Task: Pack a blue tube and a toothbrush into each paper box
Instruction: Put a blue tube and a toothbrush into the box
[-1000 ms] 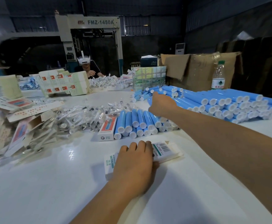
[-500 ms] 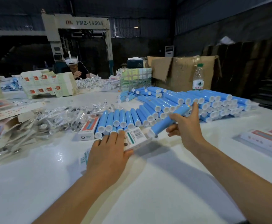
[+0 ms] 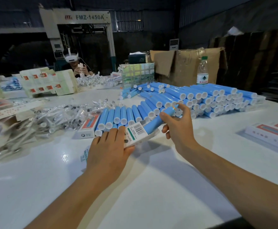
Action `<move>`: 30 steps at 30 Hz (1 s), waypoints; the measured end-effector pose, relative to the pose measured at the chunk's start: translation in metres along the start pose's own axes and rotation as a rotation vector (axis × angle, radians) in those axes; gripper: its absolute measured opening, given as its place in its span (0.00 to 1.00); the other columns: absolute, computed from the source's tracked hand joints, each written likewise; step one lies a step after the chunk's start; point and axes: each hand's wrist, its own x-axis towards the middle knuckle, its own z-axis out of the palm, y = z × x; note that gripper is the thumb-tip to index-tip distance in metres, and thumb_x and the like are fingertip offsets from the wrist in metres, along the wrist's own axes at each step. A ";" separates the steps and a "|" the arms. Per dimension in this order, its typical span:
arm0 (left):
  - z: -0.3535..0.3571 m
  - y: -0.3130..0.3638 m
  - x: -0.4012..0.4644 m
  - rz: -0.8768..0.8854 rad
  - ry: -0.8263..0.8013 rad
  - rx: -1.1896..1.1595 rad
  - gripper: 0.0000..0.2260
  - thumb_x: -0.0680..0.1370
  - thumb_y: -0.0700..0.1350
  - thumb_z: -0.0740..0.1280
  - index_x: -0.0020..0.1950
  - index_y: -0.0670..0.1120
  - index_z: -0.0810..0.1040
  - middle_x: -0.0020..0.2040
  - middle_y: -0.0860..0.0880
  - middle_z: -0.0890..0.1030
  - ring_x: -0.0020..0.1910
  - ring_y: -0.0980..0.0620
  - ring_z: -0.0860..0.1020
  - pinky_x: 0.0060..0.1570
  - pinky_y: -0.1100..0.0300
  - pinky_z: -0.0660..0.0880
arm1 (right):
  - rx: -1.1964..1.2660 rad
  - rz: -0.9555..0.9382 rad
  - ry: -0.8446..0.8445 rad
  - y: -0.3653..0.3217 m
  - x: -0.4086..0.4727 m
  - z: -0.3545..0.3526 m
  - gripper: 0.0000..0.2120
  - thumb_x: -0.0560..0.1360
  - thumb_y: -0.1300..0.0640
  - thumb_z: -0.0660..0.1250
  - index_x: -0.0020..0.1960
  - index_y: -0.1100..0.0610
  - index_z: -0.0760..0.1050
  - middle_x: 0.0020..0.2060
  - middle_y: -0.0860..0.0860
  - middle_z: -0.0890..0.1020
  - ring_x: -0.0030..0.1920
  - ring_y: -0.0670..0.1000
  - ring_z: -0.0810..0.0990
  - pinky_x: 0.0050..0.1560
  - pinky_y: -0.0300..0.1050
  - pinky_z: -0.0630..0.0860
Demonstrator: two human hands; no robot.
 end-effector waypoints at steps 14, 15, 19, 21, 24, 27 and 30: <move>0.000 -0.004 0.000 0.027 -0.054 -0.027 0.29 0.80 0.62 0.51 0.75 0.49 0.50 0.70 0.51 0.64 0.66 0.49 0.64 0.62 0.55 0.61 | -0.263 -0.058 -0.001 0.011 -0.007 0.000 0.18 0.79 0.50 0.61 0.37 0.57 0.81 0.29 0.48 0.75 0.34 0.49 0.70 0.37 0.45 0.67; 0.001 -0.003 0.000 0.044 -0.070 -0.033 0.29 0.80 0.62 0.52 0.76 0.48 0.50 0.70 0.50 0.64 0.66 0.49 0.64 0.63 0.54 0.61 | -0.260 -0.051 0.007 0.012 -0.007 -0.001 0.18 0.79 0.50 0.61 0.37 0.57 0.81 0.27 0.47 0.75 0.33 0.49 0.70 0.35 0.44 0.67; 0.003 -0.003 -0.003 0.116 -0.118 -0.004 0.29 0.80 0.60 0.54 0.75 0.46 0.53 0.69 0.47 0.65 0.63 0.46 0.64 0.61 0.51 0.60 | -0.305 -0.074 -0.012 0.007 0.003 0.005 0.17 0.79 0.53 0.61 0.37 0.59 0.80 0.22 0.44 0.76 0.30 0.49 0.70 0.32 0.43 0.66; 0.004 -0.003 -0.004 0.142 -0.121 -0.012 0.28 0.80 0.59 0.55 0.74 0.45 0.54 0.67 0.46 0.66 0.62 0.45 0.65 0.60 0.50 0.60 | -0.373 -0.123 -0.058 0.001 0.012 0.018 0.15 0.79 0.55 0.61 0.39 0.58 0.80 0.26 0.43 0.78 0.30 0.48 0.71 0.32 0.42 0.66; 0.004 0.000 -0.003 0.154 -0.104 -0.050 0.27 0.80 0.58 0.58 0.72 0.44 0.58 0.64 0.45 0.68 0.59 0.44 0.66 0.57 0.49 0.61 | -0.548 -0.274 -0.160 -0.008 0.026 0.050 0.10 0.78 0.57 0.61 0.42 0.58 0.79 0.32 0.45 0.78 0.32 0.47 0.73 0.32 0.41 0.66; 0.004 -0.001 -0.001 0.158 -0.097 -0.089 0.24 0.79 0.55 0.61 0.69 0.43 0.62 0.60 0.43 0.71 0.55 0.44 0.67 0.54 0.47 0.62 | -0.737 -0.459 -0.348 -0.012 0.036 0.103 0.06 0.79 0.58 0.62 0.46 0.56 0.77 0.37 0.45 0.78 0.34 0.43 0.73 0.33 0.31 0.67; 0.006 -0.001 -0.003 0.166 -0.090 -0.097 0.23 0.78 0.53 0.63 0.66 0.41 0.64 0.57 0.41 0.72 0.53 0.41 0.69 0.52 0.46 0.63 | -0.898 -0.607 -0.539 -0.004 0.049 0.158 0.09 0.79 0.59 0.61 0.56 0.59 0.77 0.47 0.52 0.81 0.41 0.49 0.75 0.41 0.35 0.69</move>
